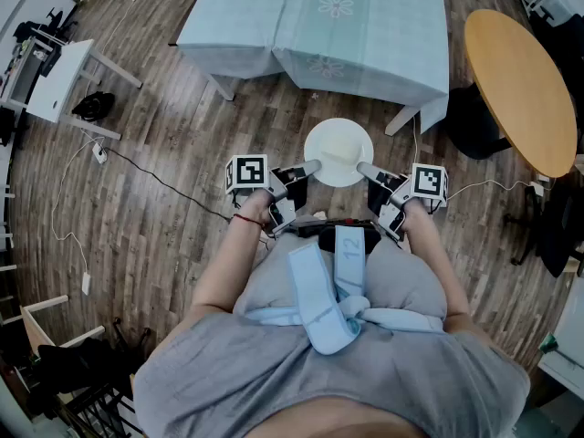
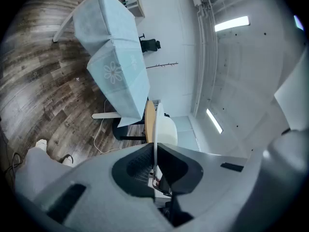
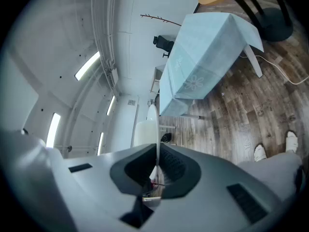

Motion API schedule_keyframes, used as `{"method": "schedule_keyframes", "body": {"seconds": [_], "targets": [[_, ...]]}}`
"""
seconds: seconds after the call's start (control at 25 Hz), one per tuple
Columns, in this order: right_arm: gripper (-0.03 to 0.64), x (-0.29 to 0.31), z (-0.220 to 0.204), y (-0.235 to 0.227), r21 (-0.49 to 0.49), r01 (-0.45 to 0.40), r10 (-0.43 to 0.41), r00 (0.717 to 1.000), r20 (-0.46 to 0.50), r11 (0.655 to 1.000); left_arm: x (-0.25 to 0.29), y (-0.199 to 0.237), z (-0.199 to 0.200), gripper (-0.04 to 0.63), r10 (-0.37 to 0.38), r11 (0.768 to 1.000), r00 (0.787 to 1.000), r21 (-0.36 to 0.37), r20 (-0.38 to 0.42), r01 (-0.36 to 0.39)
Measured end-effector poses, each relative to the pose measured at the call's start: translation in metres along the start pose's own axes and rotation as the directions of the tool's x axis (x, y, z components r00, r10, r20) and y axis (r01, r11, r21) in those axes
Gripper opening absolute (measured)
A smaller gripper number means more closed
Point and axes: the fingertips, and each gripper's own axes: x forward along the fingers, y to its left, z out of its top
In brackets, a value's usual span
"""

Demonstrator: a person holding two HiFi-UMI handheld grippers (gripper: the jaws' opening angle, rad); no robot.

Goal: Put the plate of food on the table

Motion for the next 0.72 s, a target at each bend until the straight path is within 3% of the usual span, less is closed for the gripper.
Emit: {"method": "schedule_keyframes", "body": {"seconds": [0.72], "targets": [[0.038, 0.011, 0.004, 0.002, 0.005, -0.001, 0.001, 1.0, 0.022, 1.0, -0.002, 0.003, 0.012, 0.031, 0.003, 1.0, 1.0, 0.009, -0.016, -0.003]]}}
